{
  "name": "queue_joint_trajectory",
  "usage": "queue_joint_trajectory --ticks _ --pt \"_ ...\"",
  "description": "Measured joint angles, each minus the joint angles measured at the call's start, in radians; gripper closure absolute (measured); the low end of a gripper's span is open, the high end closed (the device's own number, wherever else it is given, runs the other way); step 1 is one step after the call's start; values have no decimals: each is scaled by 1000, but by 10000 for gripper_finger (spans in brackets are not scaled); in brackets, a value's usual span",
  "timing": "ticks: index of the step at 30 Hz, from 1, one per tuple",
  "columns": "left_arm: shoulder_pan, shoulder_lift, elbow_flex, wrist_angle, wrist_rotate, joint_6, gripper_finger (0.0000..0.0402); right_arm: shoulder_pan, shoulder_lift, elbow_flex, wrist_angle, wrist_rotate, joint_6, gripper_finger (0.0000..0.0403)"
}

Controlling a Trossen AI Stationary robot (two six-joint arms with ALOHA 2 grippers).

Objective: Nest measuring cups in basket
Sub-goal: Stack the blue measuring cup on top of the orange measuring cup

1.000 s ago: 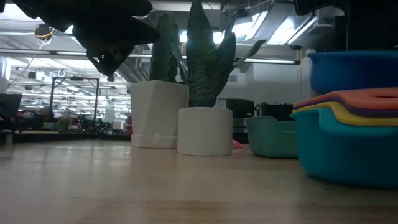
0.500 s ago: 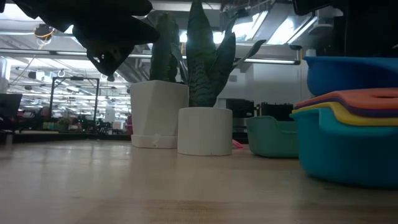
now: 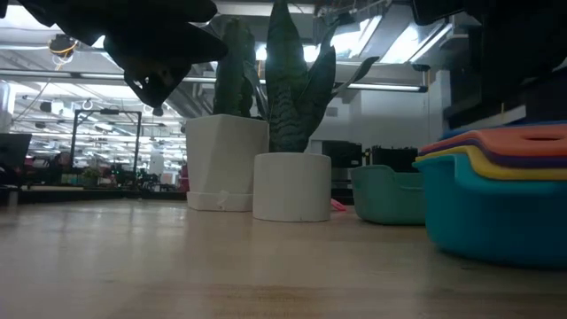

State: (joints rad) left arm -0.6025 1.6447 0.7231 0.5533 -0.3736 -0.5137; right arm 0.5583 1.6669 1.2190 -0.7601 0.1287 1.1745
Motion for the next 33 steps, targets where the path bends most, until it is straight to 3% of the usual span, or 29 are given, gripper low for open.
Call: queue_joint_trajectory --ticks 12,18,29,33 --pt "0 0 0 0 0 1 292 0 0 0 0 -4 0 361" --pt "0 0 0 0 0 1 292 9 0 0 -11 -78 0 361" --pt "0 -1 0 4 -2 1 292 167 -17 0 -179 -88 166 361" --pt "0 -1 0 4 -2 1 292 239 -14 0 -180 -38 224 361"
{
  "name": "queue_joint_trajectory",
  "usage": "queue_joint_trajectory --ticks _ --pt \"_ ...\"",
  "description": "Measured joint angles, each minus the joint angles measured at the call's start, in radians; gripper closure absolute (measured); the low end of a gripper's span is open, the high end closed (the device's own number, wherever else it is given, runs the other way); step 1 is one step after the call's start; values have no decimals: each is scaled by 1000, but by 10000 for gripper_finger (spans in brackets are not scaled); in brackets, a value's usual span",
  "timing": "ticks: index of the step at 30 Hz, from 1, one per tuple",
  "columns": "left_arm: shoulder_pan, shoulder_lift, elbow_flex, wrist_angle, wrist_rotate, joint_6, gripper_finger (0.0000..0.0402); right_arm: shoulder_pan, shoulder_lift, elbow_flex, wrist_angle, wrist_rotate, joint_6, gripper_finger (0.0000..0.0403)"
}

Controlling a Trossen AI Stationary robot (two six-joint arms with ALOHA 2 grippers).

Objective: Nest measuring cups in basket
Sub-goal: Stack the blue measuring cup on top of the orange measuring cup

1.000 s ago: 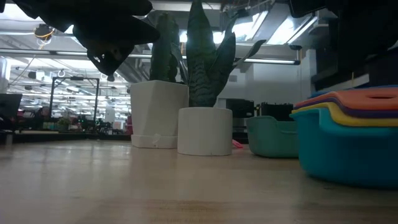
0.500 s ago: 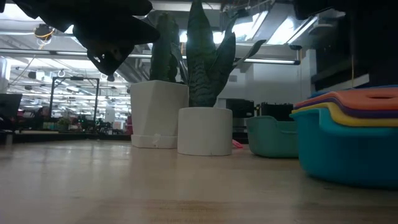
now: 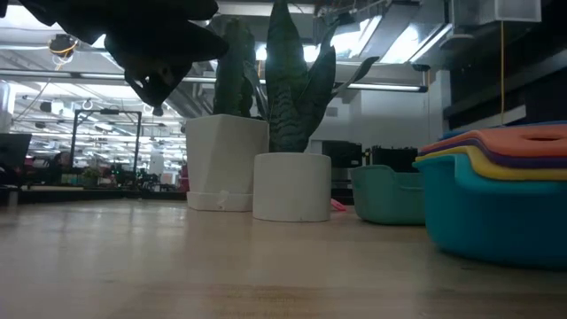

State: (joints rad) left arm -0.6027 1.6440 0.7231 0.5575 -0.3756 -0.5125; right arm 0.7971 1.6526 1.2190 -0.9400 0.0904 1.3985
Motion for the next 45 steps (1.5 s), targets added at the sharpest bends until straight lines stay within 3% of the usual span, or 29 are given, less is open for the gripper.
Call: queue_joint_trajectory --ticks 3,9,28,35,45 --pt "0 0 0 0 0 0 292 48 18 0 0 56 52 361" --pt "0 0 0 1 -1 0 292 98 83 0 38 66 68 361" --pt "79 8 0 10 -18 -9 292 72 241 0 233 139 63 361" --pt "78 149 30 97 -7 -42 292 52 245 0 267 153 62 361" --pt "114 430 282 111 122 -31 292 33 245 0 361 155 61 361"
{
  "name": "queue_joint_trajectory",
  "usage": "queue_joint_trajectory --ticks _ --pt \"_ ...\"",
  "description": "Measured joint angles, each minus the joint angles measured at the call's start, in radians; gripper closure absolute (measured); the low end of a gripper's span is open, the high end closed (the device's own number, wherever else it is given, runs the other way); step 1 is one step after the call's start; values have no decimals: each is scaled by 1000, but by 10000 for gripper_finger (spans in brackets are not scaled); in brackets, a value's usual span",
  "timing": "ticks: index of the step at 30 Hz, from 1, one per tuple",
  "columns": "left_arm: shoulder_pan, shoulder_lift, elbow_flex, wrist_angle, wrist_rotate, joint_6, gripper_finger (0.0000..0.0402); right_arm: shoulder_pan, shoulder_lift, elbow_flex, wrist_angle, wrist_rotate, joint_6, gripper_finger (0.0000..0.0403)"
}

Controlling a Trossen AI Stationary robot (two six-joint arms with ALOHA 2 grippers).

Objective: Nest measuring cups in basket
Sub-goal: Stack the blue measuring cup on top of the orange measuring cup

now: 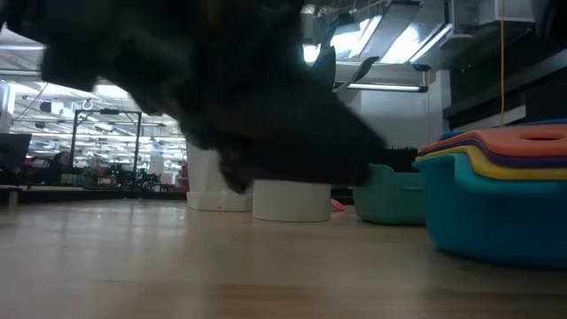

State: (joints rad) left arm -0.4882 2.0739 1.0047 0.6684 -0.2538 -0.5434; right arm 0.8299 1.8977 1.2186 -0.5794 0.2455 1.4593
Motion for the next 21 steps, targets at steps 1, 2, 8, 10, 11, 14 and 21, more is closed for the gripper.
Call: queue_joint_trajectory --ticks 1,2,8,10,11,14,21 --pt "6 21 25 -1 21 1 292 -3 0 0 12 0 0 361" --pt "13 42 50 -4 48 0 292 -5 0 0 30 0 0 361" --pt "41 93 139 -6 150 3 292 -27 0 0 129 -3 -1 361" --pt "45 93 147 -17 160 3 292 -35 0 0 151 -3 -2 361" --pt "47 93 150 -24 165 3 292 -39 0 0 155 -3 -2 361" --pt "50 93 159 -29 167 3 292 -51 0 0 160 -3 -3 361" --pt "50 93 159 -33 167 4 292 -73 0 0 165 -6 -5 361"
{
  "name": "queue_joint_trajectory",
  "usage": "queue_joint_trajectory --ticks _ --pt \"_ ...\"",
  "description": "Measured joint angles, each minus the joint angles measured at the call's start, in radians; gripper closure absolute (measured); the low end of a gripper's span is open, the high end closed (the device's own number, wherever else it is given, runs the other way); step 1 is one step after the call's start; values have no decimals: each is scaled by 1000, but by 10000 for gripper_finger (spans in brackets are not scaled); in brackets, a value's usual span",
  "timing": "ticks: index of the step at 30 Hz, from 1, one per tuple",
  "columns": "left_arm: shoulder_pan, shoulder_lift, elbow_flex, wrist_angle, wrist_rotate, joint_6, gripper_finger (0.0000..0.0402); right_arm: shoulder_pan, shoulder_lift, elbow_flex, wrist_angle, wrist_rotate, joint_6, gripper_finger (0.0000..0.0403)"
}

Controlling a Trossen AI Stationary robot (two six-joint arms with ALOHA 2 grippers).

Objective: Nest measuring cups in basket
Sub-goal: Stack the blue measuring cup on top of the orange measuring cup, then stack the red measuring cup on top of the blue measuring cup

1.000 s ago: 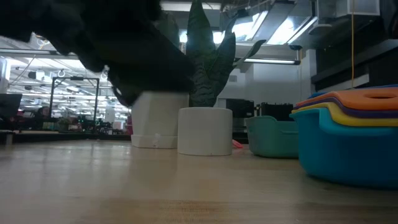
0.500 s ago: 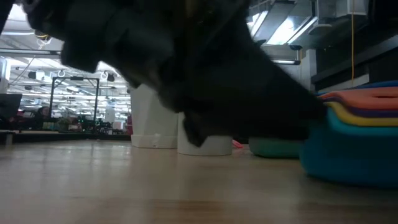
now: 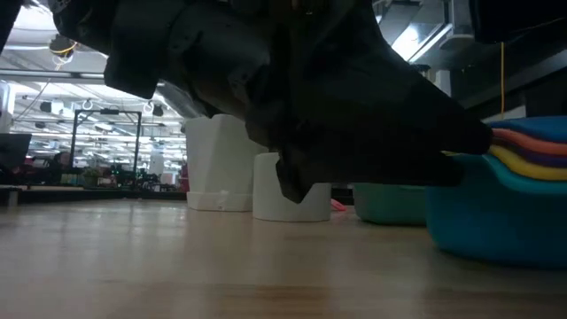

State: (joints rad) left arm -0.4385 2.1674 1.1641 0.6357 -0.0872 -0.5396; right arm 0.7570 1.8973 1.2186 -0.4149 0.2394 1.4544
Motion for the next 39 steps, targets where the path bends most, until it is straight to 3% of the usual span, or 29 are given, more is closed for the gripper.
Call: queue_joint_trajectory --ticks 9,20,32,39 --pt "-1 0 0 0 0 0 292 0 -14 0 -9 -66 7 361" --pt "0 -52 0 -59 0 16 292 1 -155 0 -109 -76 -6 361" --pt "-5 -398 -1 -535 -1 219 292 -9 -303 0 -321 -75 -242 361" --pt "-21 -621 -1 -764 -101 237 292 -21 -297 0 -331 -75 -392 361"
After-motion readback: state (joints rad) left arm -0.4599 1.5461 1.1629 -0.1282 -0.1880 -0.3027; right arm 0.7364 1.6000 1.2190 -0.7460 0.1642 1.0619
